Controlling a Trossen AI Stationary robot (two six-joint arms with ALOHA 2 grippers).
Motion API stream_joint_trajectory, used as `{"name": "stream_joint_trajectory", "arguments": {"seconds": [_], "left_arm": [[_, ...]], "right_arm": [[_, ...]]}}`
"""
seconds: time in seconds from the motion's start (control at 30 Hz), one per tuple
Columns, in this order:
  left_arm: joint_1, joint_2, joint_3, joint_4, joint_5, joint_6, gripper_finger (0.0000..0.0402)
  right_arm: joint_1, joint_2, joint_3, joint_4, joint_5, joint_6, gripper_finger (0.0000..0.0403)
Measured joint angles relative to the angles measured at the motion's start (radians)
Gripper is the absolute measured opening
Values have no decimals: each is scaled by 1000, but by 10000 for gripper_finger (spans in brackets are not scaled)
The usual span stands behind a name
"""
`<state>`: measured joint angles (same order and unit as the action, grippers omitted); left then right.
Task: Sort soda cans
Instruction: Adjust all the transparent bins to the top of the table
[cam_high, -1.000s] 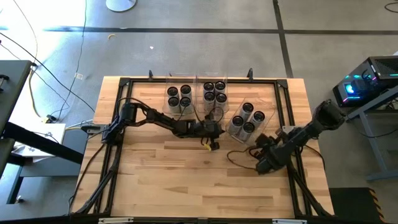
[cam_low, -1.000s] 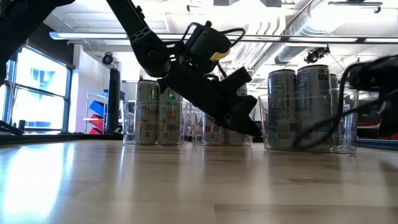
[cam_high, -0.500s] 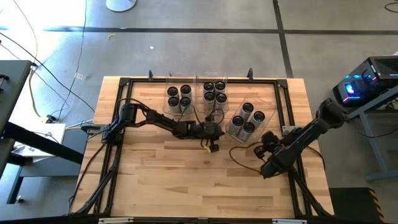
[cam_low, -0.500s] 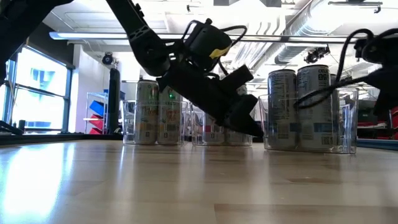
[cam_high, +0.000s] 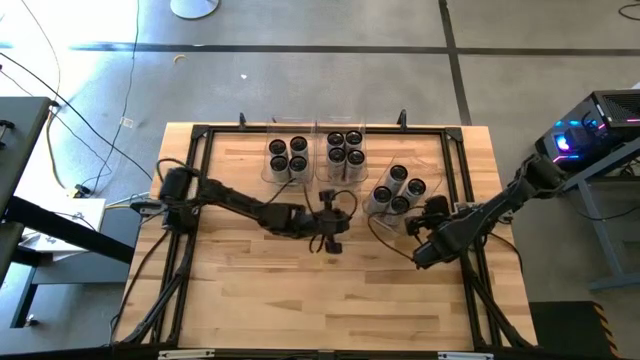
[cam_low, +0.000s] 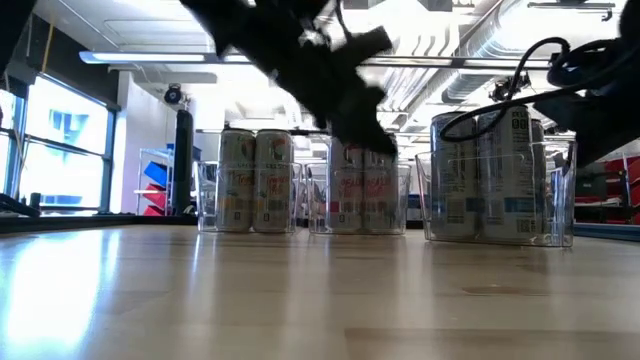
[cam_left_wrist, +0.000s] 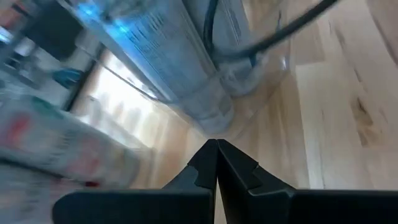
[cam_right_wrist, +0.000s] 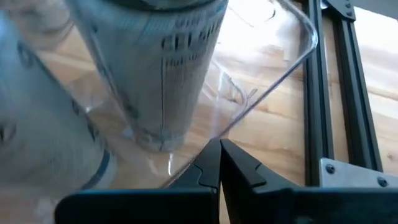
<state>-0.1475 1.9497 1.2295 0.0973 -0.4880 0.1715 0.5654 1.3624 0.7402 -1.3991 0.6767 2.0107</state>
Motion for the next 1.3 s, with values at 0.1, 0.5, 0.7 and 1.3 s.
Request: {"name": "stream_joint_trajectory", "arguments": {"seconds": [0.1, 0.5, 0.7, 1.3], "left_arm": [[-33, -69, -26, -34, -75, 22, 0], [-78, -331, -178, -96, -163, -28, 0], [-78, -370, -227, -92, -172, -64, 0], [-82, -369, -235, -84, -171, -73, 0]], "right_arm": [[-31, 0, -6, 11, 9, 29, 0], [-101, 1, 27, -14, -90, -139, 0], [-46, -3, 125, -83, -141, -319, 0], [15, 28, -80, 338, -175, -666, 0]]}}
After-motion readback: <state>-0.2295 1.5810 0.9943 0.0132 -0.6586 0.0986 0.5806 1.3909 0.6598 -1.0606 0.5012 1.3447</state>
